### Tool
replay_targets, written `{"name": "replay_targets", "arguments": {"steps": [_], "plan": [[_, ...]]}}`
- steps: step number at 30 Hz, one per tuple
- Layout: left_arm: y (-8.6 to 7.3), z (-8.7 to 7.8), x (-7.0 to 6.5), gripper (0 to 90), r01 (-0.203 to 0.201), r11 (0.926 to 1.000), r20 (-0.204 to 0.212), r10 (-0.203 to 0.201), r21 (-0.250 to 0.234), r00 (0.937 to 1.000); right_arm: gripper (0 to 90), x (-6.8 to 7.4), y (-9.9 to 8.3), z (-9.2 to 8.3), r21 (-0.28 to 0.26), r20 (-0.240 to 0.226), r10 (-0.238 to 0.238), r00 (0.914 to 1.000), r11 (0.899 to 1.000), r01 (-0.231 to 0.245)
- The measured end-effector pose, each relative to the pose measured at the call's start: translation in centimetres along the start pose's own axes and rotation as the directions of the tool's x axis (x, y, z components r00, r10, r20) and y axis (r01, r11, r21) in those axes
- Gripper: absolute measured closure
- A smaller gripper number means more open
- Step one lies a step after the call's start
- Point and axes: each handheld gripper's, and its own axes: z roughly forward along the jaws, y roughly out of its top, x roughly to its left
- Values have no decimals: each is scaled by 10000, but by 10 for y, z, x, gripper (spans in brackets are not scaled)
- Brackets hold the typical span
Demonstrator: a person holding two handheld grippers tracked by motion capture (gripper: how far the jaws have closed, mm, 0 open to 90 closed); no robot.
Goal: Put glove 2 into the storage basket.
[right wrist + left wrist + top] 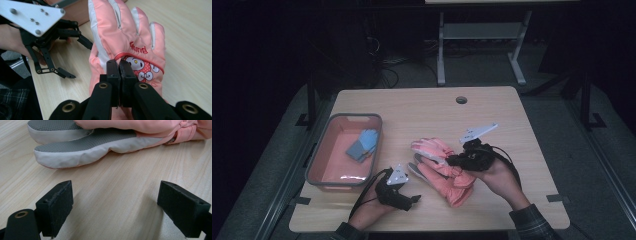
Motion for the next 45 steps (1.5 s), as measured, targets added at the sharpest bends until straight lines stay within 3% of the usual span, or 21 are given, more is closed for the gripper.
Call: {"name": "replay_targets", "arguments": {"steps": [4, 13, 18, 21, 26, 29, 31, 33, 35, 39, 42, 45], "plan": [[0, 0, 0, 125, -42, 10000, -6, 42, -9, 10000, 880, 3, 2, 15, 402, 249, -43, 9997, 9992, 33], [0, 0, 0, 124, -1, 10000, 16, 1, -17, 10000, 825, 7, 0, 27, 494, -136, -35, 9999, 9988, 41], [1, 1, 0, 123, -38, 10000, 39, 38, 11, 10000, 661, 4, 0, 22, 251, -420, 26, 9991, 9997, -15], [1, 1, 0, 123, -93, 10000, 20, 93, 18, 10000, 625, 2, 1, 18, 52, -485, 37, 9988, 10000, -35], [1, 1, 0, 123, -64, 10000, 11, 64, 25, 10000, 617, -2, 2, 7, -466, -557, -119, 9984, 9989, 93], [3, 0, -1, 135, 52, 9998, -79, -51, 166, 10000, 723, -6, 1, -2, -790, -486, -227, 9986, 9967, 188], [7, -2, -2, 222, 186, 9990, -240, -176, 404, 9996, 826, -11, -1, -8, -891, -186, -300, 9994, 9956, 283], [10, -6, -2, 371, 264, 9982, -422, -242, 541, 9988, 895, -19, -6, -15, -1019, 97, -205, 9997, 9946, 214], [12, -10, -2, 506, 356, 9978, -444, -332, 552, 9985, 899, -27, -10, -19, -1073, 320, -120, 9994, 9941, 154], [20, -18, -4, 795, 514, 9985, -114, -512, 187, 9986, 899, -45, -25, -25, -980, 593, 103, 9982, 9952, -45], [31, -18, -8, 892, 427, 9991, 270, -426, -41, 9987, 898, -58, -42, -26, -718, 750, 304, 9967, 9971, -250], [40, -12, -17, 894, 321, 9995, 601, -323, 38, 9977, 898, -70, -60, -24, -475, 734, 363, 9966, 9983, -329]]}}
